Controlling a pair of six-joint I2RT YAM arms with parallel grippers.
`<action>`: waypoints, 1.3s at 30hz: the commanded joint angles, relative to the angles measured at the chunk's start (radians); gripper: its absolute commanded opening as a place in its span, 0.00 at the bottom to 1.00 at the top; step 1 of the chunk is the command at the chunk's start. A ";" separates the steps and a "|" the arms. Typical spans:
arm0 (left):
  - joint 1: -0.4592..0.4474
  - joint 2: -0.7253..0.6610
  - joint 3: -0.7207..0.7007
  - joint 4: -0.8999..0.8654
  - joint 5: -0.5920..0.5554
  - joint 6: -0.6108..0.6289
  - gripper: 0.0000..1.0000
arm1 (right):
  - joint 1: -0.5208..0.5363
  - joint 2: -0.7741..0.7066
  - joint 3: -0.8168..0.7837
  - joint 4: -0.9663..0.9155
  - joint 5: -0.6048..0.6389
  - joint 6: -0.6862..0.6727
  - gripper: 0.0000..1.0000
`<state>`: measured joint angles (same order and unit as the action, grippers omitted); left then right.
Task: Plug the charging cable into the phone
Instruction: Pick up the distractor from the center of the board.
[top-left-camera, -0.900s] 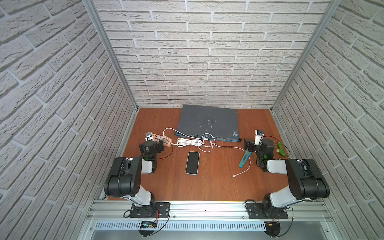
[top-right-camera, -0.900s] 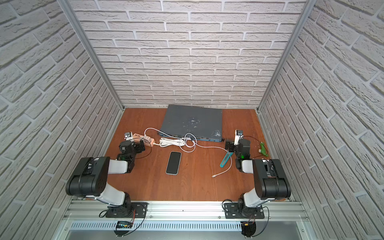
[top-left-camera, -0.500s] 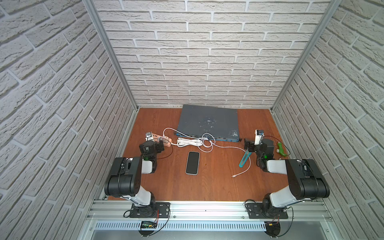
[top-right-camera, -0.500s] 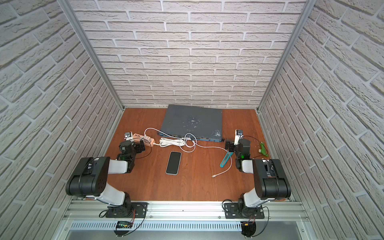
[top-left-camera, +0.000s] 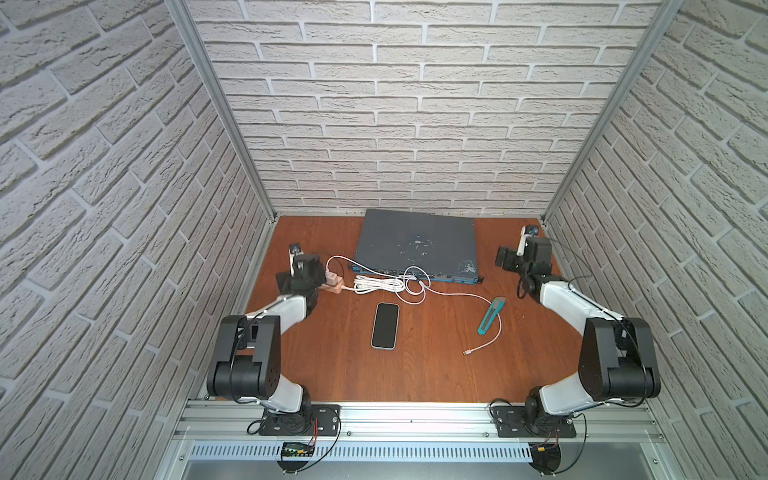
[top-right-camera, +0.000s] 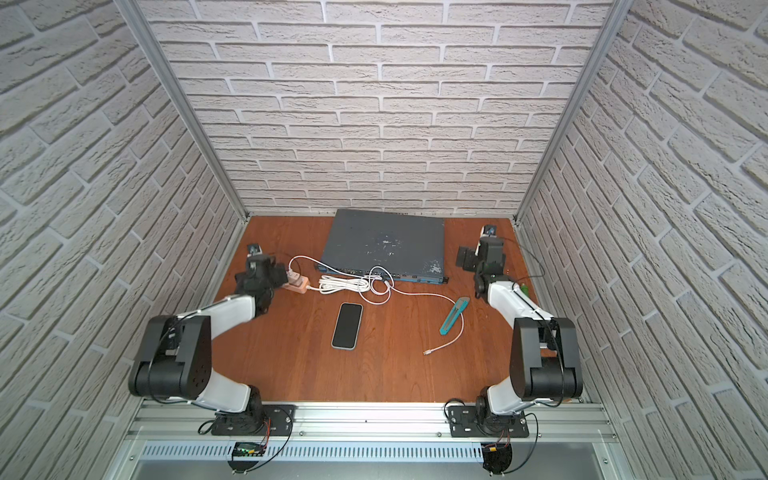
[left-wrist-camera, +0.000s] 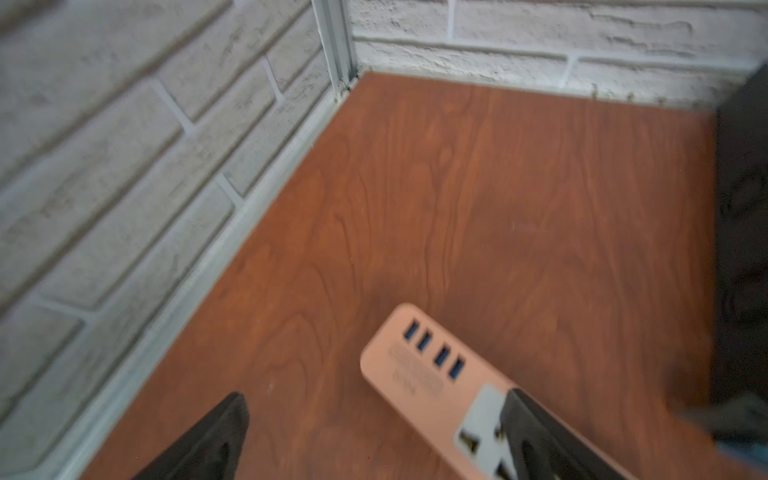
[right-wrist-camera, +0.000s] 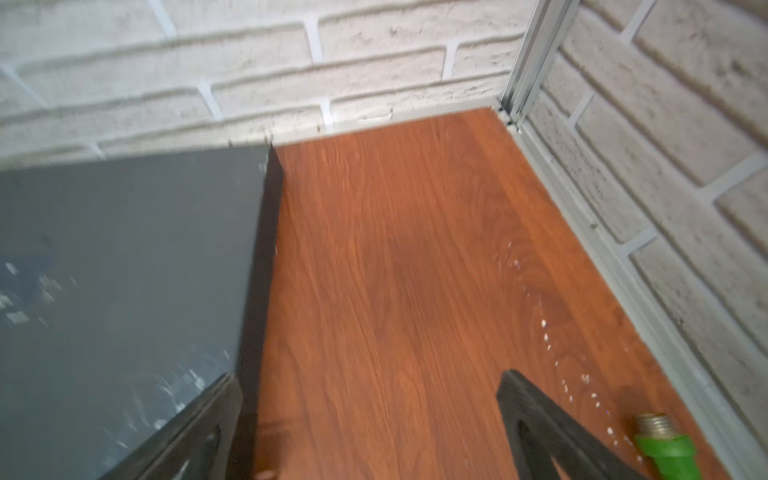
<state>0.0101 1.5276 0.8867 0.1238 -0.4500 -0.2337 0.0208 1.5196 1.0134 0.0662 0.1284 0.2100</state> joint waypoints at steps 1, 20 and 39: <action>-0.017 0.020 0.206 -0.508 -0.033 -0.156 0.98 | 0.011 -0.028 0.061 -0.348 -0.123 0.106 0.99; -0.574 -0.248 0.141 -0.667 0.045 -0.231 0.98 | 0.267 -0.204 -0.115 -0.792 0.122 0.361 0.93; -0.699 -0.316 0.071 -0.684 0.012 -0.269 0.98 | 0.309 -0.101 -0.200 -0.648 0.041 0.485 0.74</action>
<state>-0.6823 1.2537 0.9760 -0.5568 -0.4198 -0.4900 0.3256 1.4021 0.8242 -0.6231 0.1860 0.6640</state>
